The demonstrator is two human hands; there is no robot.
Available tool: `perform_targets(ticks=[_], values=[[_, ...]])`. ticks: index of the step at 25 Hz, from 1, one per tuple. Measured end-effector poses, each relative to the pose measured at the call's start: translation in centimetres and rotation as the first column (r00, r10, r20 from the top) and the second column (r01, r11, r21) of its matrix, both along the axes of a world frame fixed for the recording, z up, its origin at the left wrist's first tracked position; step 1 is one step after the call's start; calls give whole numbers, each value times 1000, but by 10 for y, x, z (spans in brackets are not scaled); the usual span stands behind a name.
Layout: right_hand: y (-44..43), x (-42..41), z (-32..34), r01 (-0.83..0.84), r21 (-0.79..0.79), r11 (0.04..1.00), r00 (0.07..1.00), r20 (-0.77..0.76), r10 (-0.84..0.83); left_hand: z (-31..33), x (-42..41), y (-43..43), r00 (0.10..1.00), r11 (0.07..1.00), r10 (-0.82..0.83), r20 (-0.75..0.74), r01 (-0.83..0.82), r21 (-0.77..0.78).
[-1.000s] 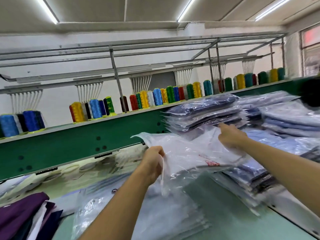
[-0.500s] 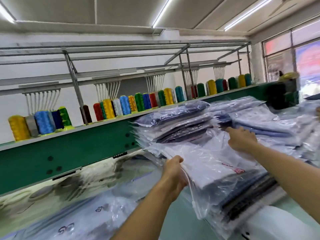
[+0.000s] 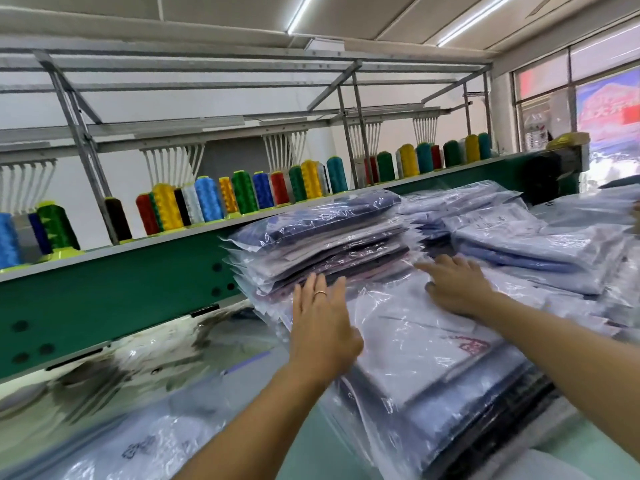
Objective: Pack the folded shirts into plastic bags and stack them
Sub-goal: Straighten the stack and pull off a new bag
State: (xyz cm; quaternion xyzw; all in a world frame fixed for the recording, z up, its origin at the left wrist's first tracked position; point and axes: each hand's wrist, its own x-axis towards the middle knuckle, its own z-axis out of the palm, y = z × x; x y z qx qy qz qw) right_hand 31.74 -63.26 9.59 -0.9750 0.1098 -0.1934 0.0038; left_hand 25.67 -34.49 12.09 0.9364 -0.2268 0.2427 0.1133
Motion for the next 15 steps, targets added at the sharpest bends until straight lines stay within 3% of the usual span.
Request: perform_targets(ticks=[2,4,6,15], values=[[7,4,-4,-73,47,996,988,-134,78,6,11,-19,974,990,-76,-211,99,101],[4,4,-8,-89,94,992,962,-249,110,1,21,-32,902,984,-24,-432,97,148],[-2,4,-10,-102,146,984,953,-268,138,-11,27,-36,845,985,33,-533,63,162],[-15,21,-16,-149,239,959,936,-278,215,-42,39,-43,807,992,60,-587,18,126]])
